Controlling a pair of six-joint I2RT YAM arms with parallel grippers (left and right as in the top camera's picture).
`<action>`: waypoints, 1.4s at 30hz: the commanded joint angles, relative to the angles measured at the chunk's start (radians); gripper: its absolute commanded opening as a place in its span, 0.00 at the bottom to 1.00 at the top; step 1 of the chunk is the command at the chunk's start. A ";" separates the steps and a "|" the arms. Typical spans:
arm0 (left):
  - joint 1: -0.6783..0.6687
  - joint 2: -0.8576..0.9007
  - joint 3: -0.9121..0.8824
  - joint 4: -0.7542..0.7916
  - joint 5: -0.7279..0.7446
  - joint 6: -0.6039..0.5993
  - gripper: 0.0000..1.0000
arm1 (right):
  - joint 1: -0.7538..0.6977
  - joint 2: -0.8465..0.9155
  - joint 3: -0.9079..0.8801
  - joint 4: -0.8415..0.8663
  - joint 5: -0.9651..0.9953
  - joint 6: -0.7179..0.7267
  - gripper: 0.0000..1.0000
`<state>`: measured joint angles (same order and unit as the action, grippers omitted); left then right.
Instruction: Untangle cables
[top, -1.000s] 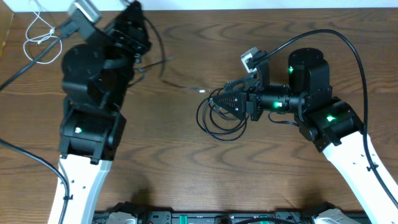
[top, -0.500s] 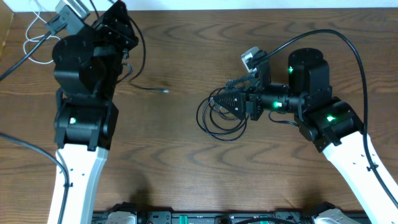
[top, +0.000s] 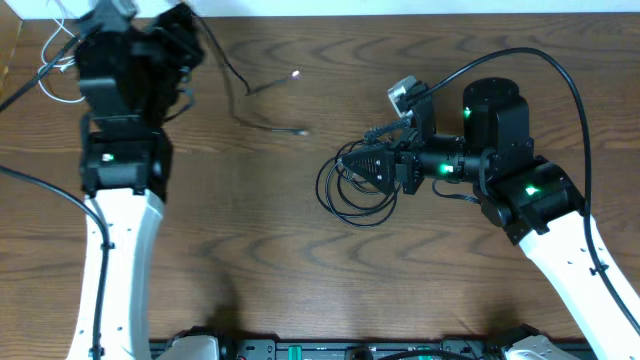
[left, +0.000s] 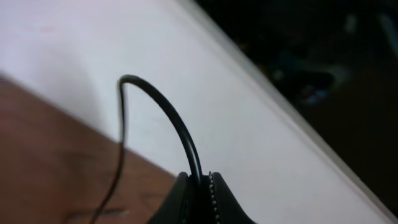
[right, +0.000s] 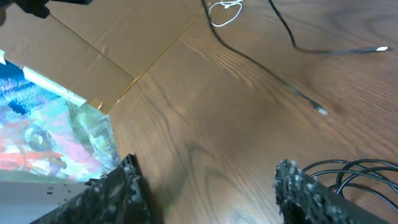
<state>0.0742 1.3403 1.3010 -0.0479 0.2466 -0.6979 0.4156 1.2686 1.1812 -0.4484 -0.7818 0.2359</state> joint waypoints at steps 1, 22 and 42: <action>0.096 0.026 0.012 -0.046 0.008 0.024 0.08 | 0.003 -0.017 0.002 -0.001 0.006 -0.041 0.75; 0.492 0.364 0.012 -0.105 0.056 0.327 0.07 | 0.003 -0.017 0.002 -0.016 0.077 -0.069 0.80; 0.678 0.541 0.012 0.166 -0.003 0.750 0.08 | 0.003 0.006 0.002 -0.043 0.085 -0.068 0.80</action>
<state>0.7460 1.8309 1.3010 0.0925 0.2787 -0.0097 0.4156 1.2690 1.1812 -0.4828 -0.7013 0.1780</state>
